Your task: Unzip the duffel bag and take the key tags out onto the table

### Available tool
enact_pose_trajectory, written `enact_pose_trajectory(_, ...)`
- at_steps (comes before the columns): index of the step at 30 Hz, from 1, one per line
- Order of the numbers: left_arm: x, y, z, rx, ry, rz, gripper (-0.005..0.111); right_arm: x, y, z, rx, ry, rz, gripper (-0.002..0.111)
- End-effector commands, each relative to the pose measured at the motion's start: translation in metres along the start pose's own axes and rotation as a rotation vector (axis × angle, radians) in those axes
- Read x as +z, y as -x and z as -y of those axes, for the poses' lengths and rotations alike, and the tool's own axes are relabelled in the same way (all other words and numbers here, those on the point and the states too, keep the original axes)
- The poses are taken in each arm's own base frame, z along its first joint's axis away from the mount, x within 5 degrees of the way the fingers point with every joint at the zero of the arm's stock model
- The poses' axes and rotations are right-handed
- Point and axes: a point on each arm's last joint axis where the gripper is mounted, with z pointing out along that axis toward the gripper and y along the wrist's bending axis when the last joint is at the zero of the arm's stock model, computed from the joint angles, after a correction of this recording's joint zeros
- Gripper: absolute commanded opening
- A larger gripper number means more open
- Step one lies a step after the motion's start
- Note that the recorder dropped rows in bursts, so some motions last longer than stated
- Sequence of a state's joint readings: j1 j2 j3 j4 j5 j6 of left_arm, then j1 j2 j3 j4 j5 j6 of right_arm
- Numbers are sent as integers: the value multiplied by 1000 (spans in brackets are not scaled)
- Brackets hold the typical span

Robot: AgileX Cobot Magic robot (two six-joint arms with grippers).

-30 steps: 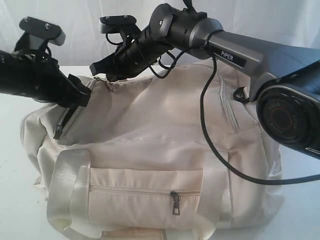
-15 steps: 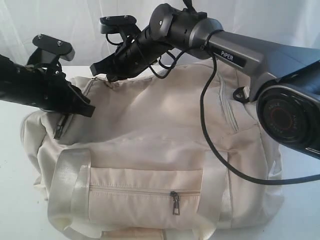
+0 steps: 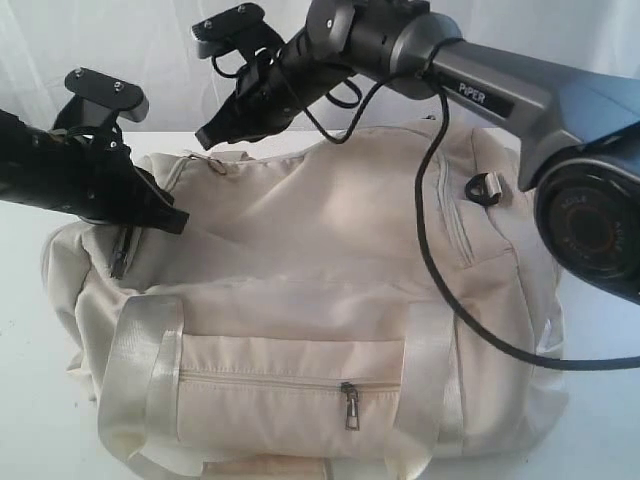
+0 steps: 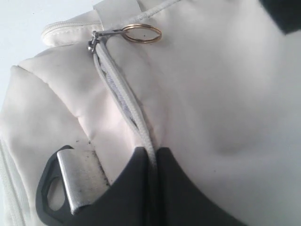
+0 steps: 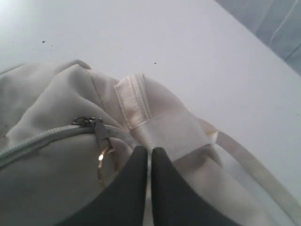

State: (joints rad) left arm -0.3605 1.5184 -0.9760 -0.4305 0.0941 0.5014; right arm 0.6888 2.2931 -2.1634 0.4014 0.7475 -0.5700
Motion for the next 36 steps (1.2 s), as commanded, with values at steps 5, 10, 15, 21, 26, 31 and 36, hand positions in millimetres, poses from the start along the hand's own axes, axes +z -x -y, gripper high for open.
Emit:
enact_pose_trajectory(5, -1, 1, 2, -10, -16, -4, 0, -23, 3, -4, -278, 58, -76, 39)
enact_pose_trajectory(10, -1, 1, 2, -10, -16, -4, 0, -19, -2, -10, -348, 144, -72, 46)
enact_pose_trajectory(15, -1, 1, 2, -10, -17, -5, 0, -11, -3, -11, -359, 158, -41, 46)
enact_pose_trajectory(21, -1, 1, 3, -10, -21, -10, 0, 5, -10, -6, -345, 134, -30, 46)
enact_pose_trajectory(26, -2, 1, 3, -10, -21, -8, 0, 18, -17, -5, -300, 136, -32, 45)
enact_pose_trajectory(31, -2, 1, 3, -10, -21, -8, 0, 27, -19, -9, -284, 136, -19, 42)
enact_pose_trajectory(36, -2, 1, 3, -10, -22, -10, 0, 28, -15, -13, -280, 128, 7, 33)
